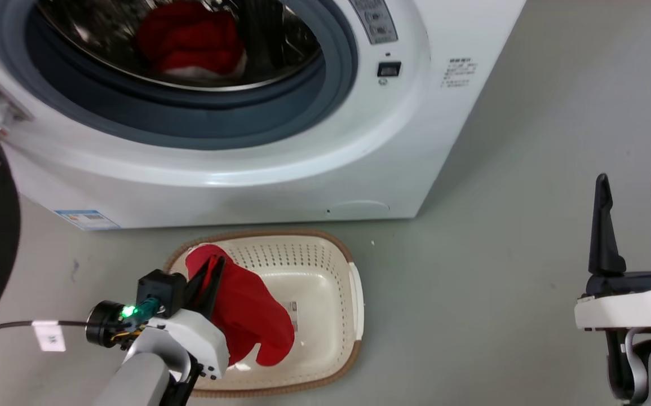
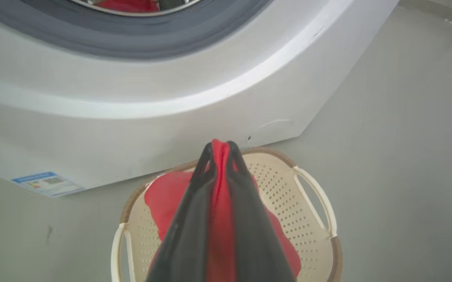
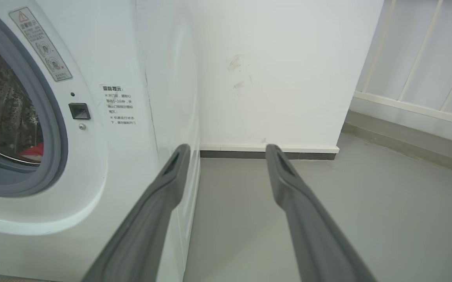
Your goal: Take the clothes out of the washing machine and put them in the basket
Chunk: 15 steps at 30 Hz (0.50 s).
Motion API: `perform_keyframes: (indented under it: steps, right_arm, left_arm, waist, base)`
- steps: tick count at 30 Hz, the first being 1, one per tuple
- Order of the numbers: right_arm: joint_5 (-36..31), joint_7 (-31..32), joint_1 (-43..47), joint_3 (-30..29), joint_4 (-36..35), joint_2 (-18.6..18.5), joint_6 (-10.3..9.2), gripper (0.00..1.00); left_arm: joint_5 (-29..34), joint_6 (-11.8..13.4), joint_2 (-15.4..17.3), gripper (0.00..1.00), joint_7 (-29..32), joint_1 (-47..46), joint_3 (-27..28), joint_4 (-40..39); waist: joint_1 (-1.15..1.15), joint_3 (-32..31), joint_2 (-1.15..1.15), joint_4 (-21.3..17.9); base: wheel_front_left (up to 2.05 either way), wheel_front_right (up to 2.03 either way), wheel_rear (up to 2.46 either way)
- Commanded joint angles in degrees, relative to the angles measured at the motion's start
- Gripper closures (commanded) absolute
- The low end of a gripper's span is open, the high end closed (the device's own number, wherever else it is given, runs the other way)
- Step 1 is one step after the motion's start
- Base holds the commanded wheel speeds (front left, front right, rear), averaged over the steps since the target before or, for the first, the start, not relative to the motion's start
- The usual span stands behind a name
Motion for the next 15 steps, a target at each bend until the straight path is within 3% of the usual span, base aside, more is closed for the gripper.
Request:
perform_keyframes:
  steps: [1, 7, 15]
  right_arm:
    - [-0.2, -0.14, -1.15, 0.13, -0.38, 0.06, -0.08, 0.0]
    - [0.12, -0.14, -3.5, 0.09, -1.59, 0.06, -0.08, 0.0]
    - [2.06, -0.14, -5.21, 0.14, -2.33, 0.07, -0.08, 0.0]
  left_arm:
    - [0.42, -0.47, -0.34, 1.0, -0.36, -1.65, -0.31, 1.89]
    - [2.37, -2.34, -2.41, 1.0, -0.95, -8.14, -1.76, 14.8]
    - [3.63, -2.95, -3.44, 1.0, -1.32, -15.57, -0.71, 26.87]
  waist:
    - [-0.01, 4.2, 0.0, -2.08]
    - [-0.01, 10.67, 0.0, -4.81]
    - [-0.01, 17.03, 0.0, -8.42]
  base:
    - [0.0, 0.0, 0.0]
    - [0.0, 0.0, 0.0]
    - [0.0, 0.0, 0.0]
